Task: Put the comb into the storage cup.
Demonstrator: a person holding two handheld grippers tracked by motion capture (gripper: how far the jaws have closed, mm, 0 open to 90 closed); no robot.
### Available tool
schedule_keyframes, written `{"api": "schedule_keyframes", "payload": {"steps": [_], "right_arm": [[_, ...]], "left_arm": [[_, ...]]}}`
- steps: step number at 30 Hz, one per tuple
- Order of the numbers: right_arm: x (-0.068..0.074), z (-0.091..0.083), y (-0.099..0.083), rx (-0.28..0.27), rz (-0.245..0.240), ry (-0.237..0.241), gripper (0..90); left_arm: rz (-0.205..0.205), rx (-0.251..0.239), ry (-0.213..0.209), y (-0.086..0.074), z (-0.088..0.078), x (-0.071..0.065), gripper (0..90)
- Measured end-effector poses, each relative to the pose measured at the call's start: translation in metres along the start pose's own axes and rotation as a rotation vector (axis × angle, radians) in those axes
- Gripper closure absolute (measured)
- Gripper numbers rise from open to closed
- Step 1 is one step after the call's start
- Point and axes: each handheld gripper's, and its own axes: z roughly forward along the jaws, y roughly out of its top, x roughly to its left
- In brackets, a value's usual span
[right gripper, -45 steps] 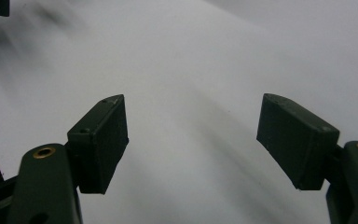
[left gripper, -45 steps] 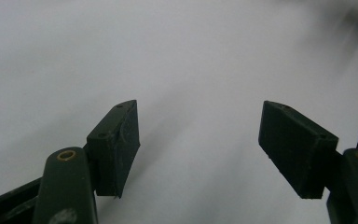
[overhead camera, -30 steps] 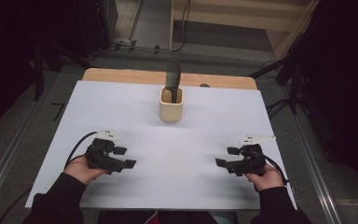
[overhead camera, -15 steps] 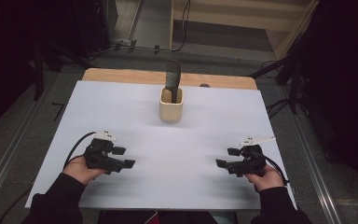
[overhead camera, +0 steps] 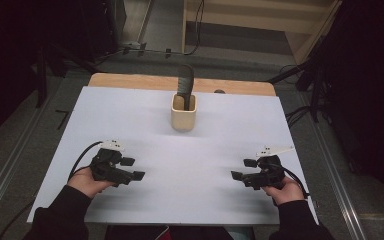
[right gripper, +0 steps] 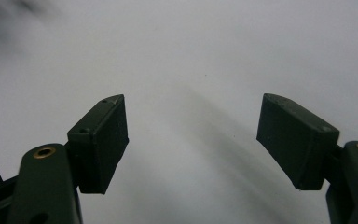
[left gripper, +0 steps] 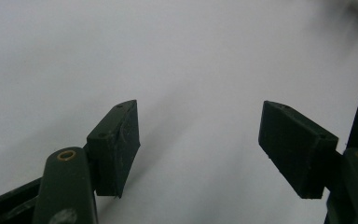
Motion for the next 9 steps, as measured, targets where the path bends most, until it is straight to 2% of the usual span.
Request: {"api": "schedule_keyframes", "payload": {"steps": [9], "right_arm": [[-0.0006, 0.0004, -0.0001, 0.006, 0.004, 0.003, 22.7]], "left_arm": [[0.000, 0.004, -0.001, -0.0004, 0.0008, 0.0004, 29.6]]}}
